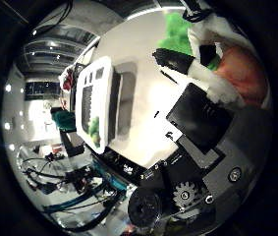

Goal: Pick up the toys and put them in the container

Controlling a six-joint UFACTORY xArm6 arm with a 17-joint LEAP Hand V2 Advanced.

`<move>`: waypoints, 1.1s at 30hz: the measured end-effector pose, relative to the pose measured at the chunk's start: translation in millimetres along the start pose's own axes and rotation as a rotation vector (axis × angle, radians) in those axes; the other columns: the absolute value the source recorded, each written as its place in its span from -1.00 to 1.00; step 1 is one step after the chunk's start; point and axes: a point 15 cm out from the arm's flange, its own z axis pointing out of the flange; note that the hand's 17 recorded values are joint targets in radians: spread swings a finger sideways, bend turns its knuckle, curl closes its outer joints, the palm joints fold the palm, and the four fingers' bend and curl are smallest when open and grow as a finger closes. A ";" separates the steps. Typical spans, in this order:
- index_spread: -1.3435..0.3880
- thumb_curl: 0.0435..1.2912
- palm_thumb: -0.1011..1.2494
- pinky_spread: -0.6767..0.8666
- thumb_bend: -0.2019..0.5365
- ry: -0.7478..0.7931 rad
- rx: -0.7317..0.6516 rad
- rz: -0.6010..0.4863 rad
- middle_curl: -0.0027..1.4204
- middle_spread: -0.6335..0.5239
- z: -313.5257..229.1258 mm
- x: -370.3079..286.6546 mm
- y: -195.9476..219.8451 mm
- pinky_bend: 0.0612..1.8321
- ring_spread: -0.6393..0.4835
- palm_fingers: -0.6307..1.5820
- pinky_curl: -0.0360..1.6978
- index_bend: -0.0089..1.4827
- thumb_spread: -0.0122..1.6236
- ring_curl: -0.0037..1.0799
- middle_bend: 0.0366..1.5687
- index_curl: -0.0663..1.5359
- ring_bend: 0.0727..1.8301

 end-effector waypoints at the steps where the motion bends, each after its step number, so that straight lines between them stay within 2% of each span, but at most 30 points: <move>1: 0.33 -0.33 0.55 -0.39 -0.51 -0.009 0.007 -0.020 -0.12 -0.06 -8.4 -16.6 -0.9 0.32 -0.15 0.67 -0.05 0.57 0.20 0.08 0.64 -0.09 0.50; 11: 0.33 -0.31 0.56 -0.39 -0.51 -0.110 0.038 -0.186 -0.15 -0.05 -32.9 -174.9 -13.1 0.27 -0.15 0.67 0.05 0.59 0.21 0.07 0.66 -0.11 0.53; 17: 0.33 -0.29 0.56 -0.40 -0.51 -0.188 0.122 -0.260 -0.15 -0.05 -29.9 -257.0 -36.3 0.25 -0.15 0.67 0.09 0.60 0.21 0.06 0.68 -0.12 0.53; 19: 0.33 -0.29 0.56 -0.40 -0.51 -0.206 0.128 -0.275 -0.16 -0.06 -21.7 -276.0 -36.8 0.24 -0.15 0.66 0.11 0.58 0.21 0.05 0.68 -0.12 0.54; 24: 0.29 -0.29 0.49 -0.46 -0.54 -0.212 0.043 -0.286 -0.19 -0.09 32.5 -293.4 -1.5 0.19 -0.17 0.61 0.06 0.42 0.20 0.02 0.61 -0.15 0.50; 25: 0.25 -0.29 0.46 -0.53 -0.54 -0.213 0.037 -0.296 -0.21 -0.11 34.9 -298.2 3.2 0.18 -0.21 0.51 0.01 0.17 0.19 -0.02 0.58 -0.20 0.45; 26: 0.22 -0.28 0.45 -0.57 -0.54 -0.214 0.033 -0.304 -0.23 -0.13 35.8 -301.6 6.1 0.18 -0.23 0.39 -0.01 0.01 0.17 -0.03 0.51 -0.24 0.44; 27: 0.16 -0.28 0.44 -0.63 -0.53 -0.210 0.029 -0.313 -0.25 -0.16 36.3 -302.8 7.8 0.24 -0.25 0.17 0.01 -0.17 0.18 -0.01 0.37 -0.24 0.44; 28: 0.10 -0.29 0.44 -0.54 -0.51 -0.207 0.025 -0.324 -0.31 -0.16 37.1 -303.3 9.1 0.15 -0.21 -0.26 0.02 -0.19 0.21 -0.04 0.17 -0.24 0.29; 29: 0.09 -0.29 0.44 -0.53 -0.52 -0.203 0.016 -0.335 -0.31 -0.15 39.0 -302.7 11.1 0.14 -0.20 -0.26 0.03 -0.19 0.21 -0.03 0.16 -0.25 0.29; 30: 0.04 -0.29 0.42 -0.35 -0.52 -0.200 0.007 -0.345 -0.40 -0.10 40.4 -301.6 13.2 0.06 -0.05 -0.47 -0.01 -0.18 0.23 -0.17 -0.03 -0.30 0.07; 31: 0.02 -0.29 0.42 -0.22 -0.52 -0.201 0.002 -0.354 -0.46 -0.06 41.1 -300.9 14.3 0.00 0.06 -0.57 -0.08 -0.21 0.24 -0.31 -0.14 -0.35 -0.08; 33: 0.00 -0.30 0.41 -0.07 -0.52 -0.201 -0.004 -0.374 -0.50 -0.02 42.6 -297.4 15.3 -0.05 0.17 -0.56 -0.14 -0.26 0.24 -0.41 -0.24 -0.40 -0.20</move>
